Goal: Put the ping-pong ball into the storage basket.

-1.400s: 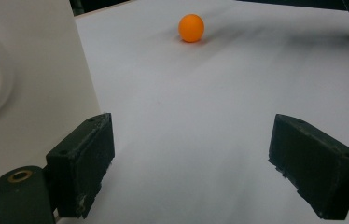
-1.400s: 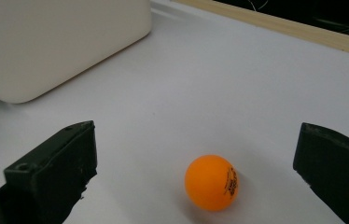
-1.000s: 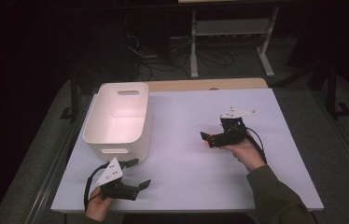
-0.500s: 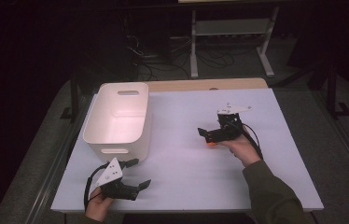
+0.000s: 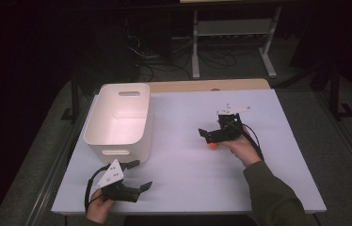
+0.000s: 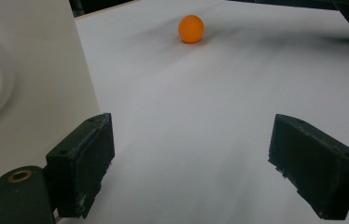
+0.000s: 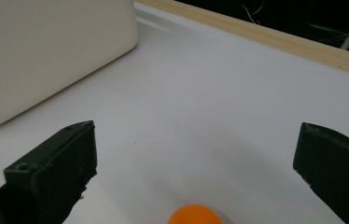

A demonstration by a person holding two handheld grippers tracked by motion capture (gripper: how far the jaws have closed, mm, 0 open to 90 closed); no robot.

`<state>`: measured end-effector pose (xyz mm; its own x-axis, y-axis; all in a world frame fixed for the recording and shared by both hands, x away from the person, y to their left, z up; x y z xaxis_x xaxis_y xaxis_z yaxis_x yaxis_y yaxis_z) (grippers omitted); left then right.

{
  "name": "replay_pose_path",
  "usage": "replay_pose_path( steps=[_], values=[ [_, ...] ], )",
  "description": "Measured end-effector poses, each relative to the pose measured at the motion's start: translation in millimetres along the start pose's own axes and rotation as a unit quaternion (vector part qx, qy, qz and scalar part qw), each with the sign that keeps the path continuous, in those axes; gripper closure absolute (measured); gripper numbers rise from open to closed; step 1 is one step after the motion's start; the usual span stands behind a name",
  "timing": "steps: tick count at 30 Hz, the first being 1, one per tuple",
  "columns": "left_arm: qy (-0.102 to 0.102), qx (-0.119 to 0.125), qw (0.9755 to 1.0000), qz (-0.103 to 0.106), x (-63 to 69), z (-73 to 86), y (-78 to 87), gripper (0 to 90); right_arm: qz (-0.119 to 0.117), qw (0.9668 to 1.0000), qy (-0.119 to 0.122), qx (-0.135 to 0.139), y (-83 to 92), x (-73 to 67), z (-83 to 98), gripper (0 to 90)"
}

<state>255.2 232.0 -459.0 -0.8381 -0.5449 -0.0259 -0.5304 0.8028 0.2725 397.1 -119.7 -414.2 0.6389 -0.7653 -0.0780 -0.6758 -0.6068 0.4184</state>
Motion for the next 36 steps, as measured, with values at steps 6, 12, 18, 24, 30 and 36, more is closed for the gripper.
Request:
replay_pose_path(
  steps=[6,12,18,24,30,36],
  values=[
    [0.001,0.0,1.0,0.0,-0.1,0.0,-0.2,14.1,0.0,1.0,0.003,-0.007,-3.3,-0.2,2.3,0.0],
    [0.001,0.0,1.0,0.0,0.1,0.0,-0.1,14.1,0.004,0.9999,0.006,-0.013,-4.2,0.5,4.0,0.0],
    [-0.001,0.001,1.0,0.0,0.6,0.0,0.0,14.2,0.006,0.9998,0.006,-0.017,-3.8,2.1,6.3,0.0],
    [-0.002,0.001,1.0,0.0,1.0,0.1,0.2,14.1,0.008,0.9997,0.006,-0.023,-4.0,3.0,9.3,0.0],
    [-0.002,0.001,1.0,0.0,1.2,0.1,0.1,14.2,0.009,0.9995,0.005,-0.029,-4.8,4.6,12.8,0.0],
    [-0.002,0.001,1.0,-0.001,1.1,0.1,0.0,14.1,0.007,0.9994,0.001,-0.033,-5.7,5.9,16.3,0.0]
  ],
)
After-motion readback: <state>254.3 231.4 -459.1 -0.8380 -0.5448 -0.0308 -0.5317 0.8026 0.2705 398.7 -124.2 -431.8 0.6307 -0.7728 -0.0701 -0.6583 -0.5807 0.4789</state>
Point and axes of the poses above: each handheld gripper's, and its own axes: y roughly backward along the jaws, z roughly out of its underside, x roughly to its right, the point moved 2 cm from there along -y, roughly forward along the jaws, and after that the axes turned 7 degrees about x, right-handed, at the moved point
